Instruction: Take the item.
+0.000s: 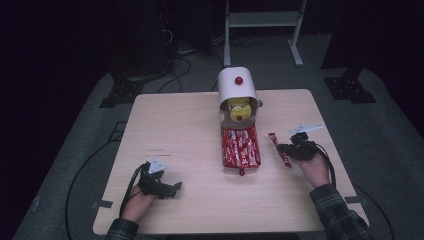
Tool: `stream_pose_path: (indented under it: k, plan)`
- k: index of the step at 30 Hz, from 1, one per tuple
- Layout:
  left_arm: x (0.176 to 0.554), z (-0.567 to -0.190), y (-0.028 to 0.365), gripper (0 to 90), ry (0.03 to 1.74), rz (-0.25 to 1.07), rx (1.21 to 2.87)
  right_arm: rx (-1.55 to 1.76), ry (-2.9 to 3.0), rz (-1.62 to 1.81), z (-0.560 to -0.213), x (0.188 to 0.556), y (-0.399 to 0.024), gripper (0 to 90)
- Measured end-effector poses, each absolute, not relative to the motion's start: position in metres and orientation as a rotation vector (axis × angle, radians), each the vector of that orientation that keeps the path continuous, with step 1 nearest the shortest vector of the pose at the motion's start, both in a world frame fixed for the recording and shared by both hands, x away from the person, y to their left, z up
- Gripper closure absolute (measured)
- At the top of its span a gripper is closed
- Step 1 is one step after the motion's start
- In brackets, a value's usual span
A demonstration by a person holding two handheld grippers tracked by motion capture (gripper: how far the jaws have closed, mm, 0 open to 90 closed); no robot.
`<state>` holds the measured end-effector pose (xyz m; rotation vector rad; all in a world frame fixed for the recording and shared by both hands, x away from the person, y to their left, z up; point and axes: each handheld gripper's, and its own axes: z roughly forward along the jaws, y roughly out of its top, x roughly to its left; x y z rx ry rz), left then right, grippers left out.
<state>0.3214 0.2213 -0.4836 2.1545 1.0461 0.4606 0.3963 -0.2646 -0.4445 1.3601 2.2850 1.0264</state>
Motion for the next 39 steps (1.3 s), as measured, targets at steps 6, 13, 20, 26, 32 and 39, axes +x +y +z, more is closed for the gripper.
stream_pose_path:
  k: [6, 13, 20, 26, 32, 39]
  plan:
    - [0.321, -0.484, 0.221, 0.0, 1.046, 0.46, 2.154, 1.366, 2.293, 1.002, -0.452, 0.4, -0.264, 87.3]
    - [0.321, -0.484, 0.221, 0.0, 1.046, 0.461, 2.155, 1.378, 2.291, 0.98, -0.457, 0.403, -0.265, 86.8]
    - [0.321, -0.484, 0.221, 0.0, 1.046, 0.46, 2.154, 1.39, 2.291, 0.963, -0.462, 0.404, -0.266, 85.8]
    - [0.321, -0.484, 0.221, 0.0, 1.046, 0.461, 2.155, 1.397, 2.294, 0.962, -0.462, 0.405, -0.266, 82.1]
    - [0.321, -0.484, 0.221, 0.0, 1.046, 0.46, 2.155, 1.402, 2.28, 0.973, -0.461, 0.404, -0.265, 64.1]
    - [0.321, -0.484, 0.221, 0.0, 1.046, 0.461, 2.154, 1.406, 2.247, 0.935, -0.456, 0.398, -0.265, 34.7]
